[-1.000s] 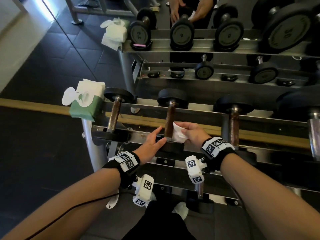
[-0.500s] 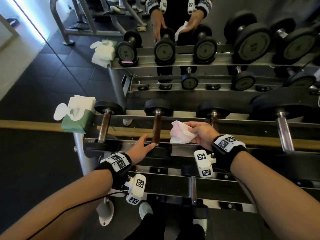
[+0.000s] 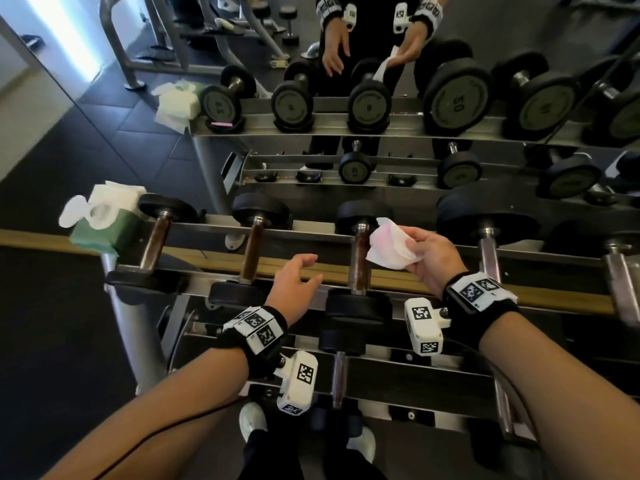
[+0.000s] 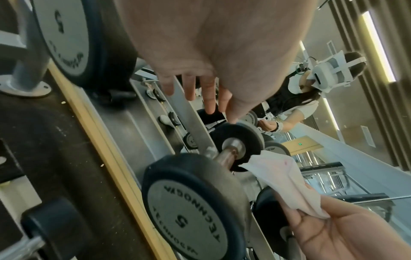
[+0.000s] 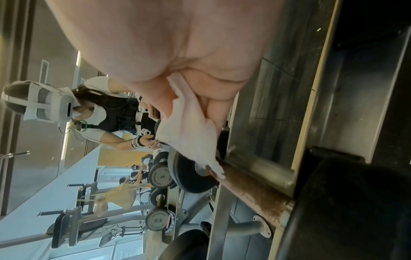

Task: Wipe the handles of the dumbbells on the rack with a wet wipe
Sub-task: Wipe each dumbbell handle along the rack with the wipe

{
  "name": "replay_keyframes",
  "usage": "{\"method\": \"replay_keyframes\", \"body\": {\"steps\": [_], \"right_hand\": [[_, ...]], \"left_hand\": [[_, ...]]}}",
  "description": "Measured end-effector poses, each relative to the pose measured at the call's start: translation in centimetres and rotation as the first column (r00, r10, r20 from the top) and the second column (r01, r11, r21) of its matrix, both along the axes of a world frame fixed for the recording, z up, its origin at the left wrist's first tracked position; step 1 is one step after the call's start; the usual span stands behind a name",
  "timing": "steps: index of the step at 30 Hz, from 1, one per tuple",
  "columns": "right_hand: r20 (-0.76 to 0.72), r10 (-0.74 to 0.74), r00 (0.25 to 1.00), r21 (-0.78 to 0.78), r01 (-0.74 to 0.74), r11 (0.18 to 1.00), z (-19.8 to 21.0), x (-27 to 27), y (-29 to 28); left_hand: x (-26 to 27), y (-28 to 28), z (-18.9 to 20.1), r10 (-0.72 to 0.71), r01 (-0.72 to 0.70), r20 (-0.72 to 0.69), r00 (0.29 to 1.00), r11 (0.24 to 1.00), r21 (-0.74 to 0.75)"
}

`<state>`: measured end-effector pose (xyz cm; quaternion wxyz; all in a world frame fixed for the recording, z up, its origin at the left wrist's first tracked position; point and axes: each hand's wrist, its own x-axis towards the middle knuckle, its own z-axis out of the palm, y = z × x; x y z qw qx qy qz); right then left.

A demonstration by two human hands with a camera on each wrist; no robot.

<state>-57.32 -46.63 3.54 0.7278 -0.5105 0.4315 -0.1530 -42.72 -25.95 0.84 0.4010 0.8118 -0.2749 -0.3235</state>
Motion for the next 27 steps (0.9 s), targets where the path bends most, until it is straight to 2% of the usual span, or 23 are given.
{"method": "replay_keyframes", "body": {"steps": [6,11,15,21,27], "right_hand": [[-0.026,-0.041,0.999,-0.073,0.039,0.997,-2.1,-1.5,-1.8],[-0.080,0.045,0.996,-0.184,-0.059,0.981,-4.3,-0.3,-1.1],[-0.137,0.132,0.982,-0.275,-0.166,0.947,-5.2,0.9,-0.5],[-0.217,0.231,0.948,-0.360,-0.298,0.884,-5.5,2.7,0.1],[-0.286,0.278,0.917,-0.384,-0.376,0.844,-5.6,2.8,-0.3]], "left_hand": [[-2.9,-2.8,-1.4,0.066,-0.058,-0.115,0.991,0.996,0.071],[-3.4,-3.1,-2.8,0.048,-0.015,-0.242,0.969,0.991,0.137],[-3.4,-2.1,-3.9,-0.001,0.034,-0.293,0.956,0.994,0.106],[-2.7,-1.5,-5.0,0.029,0.038,-0.262,0.964,0.968,0.249],[-2.8,-1.3,-4.8,-0.020,0.088,-0.277,0.961,0.968,0.236]]}}
